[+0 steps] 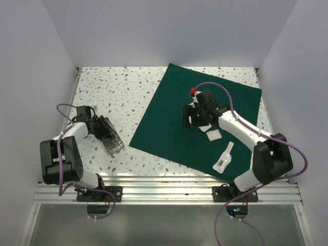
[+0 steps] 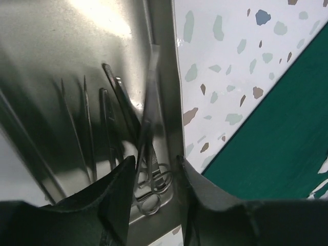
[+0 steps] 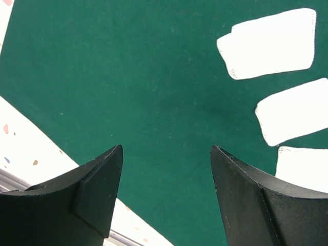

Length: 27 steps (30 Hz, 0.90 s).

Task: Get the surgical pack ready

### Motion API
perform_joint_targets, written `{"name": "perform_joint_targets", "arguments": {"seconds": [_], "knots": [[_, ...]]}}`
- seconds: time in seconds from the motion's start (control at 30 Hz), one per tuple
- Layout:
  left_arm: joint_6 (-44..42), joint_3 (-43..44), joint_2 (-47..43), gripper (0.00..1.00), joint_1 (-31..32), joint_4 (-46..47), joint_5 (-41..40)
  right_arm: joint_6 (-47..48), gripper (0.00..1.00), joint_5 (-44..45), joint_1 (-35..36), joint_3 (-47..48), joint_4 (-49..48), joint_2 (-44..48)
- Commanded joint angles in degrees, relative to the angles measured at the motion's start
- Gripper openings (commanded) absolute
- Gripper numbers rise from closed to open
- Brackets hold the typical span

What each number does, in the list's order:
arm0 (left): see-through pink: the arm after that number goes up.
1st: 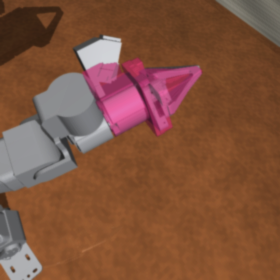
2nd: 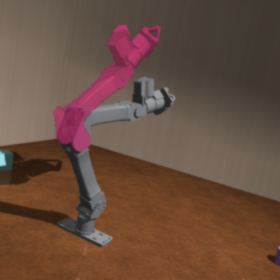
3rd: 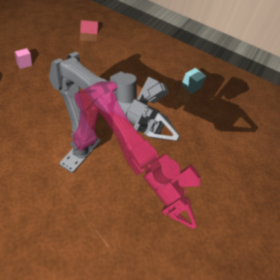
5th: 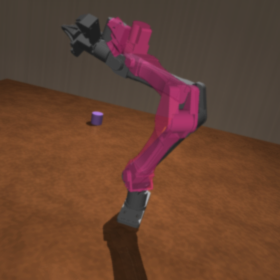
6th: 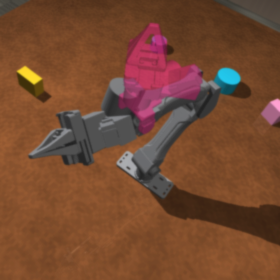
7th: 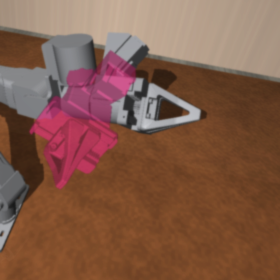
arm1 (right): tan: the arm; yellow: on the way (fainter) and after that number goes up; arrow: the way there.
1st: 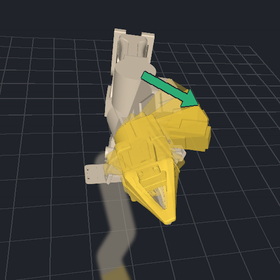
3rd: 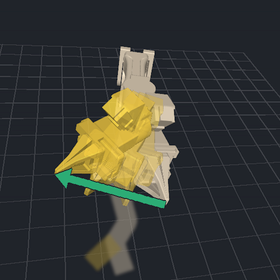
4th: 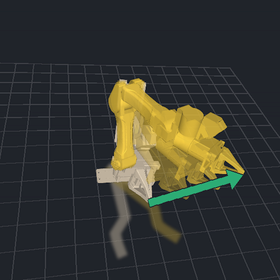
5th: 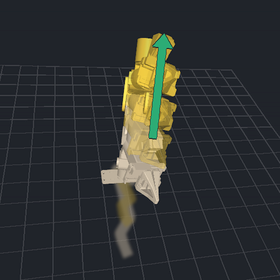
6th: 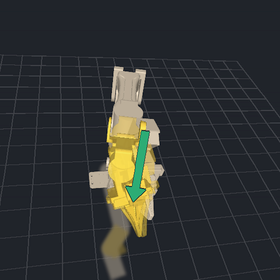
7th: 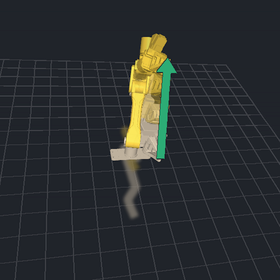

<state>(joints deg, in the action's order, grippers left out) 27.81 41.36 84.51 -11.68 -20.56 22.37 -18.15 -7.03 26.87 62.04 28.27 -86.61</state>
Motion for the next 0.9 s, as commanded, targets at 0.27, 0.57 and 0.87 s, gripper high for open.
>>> {"name": "perform_joint_targets", "arguments": {"seconds": [0.27, 0.57, 0.87], "knots": [[1.2, 0.8, -8.6, 0.54, -1.1, -3.7, -3.0, -2.1, 0.73, 2.1, -0.4, 2.8, 0.6, 0.9], [0.3, -0.6, -16.9, 0.54, -1.1, -2.2, -0.4, -11.0, 0.69, 9.0, -5.9, 0.6, 2.1, 3.3], [0.7, -1.5, -11.1, 0.47, -1.1, 2.4, 3.7, -12.3, 0.66, 3.5, -13.6, -4.5, 0.4, 4.5]]}}
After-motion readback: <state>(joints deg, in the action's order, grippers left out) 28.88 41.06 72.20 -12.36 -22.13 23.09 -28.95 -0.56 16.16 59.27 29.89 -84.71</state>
